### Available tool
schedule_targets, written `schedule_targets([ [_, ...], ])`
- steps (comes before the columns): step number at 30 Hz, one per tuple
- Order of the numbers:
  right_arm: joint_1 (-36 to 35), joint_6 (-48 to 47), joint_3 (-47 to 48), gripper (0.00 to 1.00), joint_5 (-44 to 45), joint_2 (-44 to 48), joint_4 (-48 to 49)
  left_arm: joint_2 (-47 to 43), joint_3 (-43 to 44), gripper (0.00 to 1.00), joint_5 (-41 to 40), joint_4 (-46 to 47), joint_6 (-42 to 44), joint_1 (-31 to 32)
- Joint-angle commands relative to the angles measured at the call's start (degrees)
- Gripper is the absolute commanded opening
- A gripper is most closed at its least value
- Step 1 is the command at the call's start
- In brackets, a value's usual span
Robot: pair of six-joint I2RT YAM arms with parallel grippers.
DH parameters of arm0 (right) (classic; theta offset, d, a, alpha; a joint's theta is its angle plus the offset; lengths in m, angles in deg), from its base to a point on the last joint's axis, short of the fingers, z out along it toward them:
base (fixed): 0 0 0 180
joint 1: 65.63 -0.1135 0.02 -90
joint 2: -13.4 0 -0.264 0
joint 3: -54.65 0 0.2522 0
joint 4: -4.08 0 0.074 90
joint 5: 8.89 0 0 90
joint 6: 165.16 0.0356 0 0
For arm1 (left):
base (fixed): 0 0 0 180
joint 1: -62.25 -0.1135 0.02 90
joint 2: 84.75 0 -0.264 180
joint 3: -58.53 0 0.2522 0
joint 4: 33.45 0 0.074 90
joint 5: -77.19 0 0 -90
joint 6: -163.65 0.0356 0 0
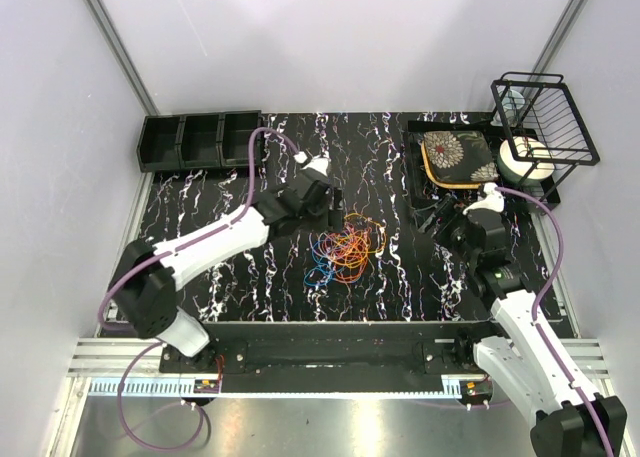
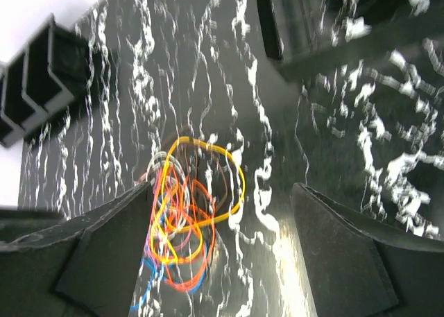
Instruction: Untangle the cables
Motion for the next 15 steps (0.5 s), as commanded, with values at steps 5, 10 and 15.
schedule_targets([
  [5, -0.1, 1.8, 0.9, 0.86, -4.2, 0.3, -3.7, 8.4, 8.2, 0.77, -1.4, 1.6, -4.6, 2.1],
  [10, -0.1, 1.8, 0.3, 0.86, -4.7, 0.3, -4.4, 13.1, 12.7, 0.77, -2.9, 0.1, -6.6, 2.6],
  [15, -0.1, 1.6, -0.2, 0.85, -4.6, 0.8, -4.8, 17.8, 16.7, 0.71, -3.9, -2.3, -7.7, 2.7],
])
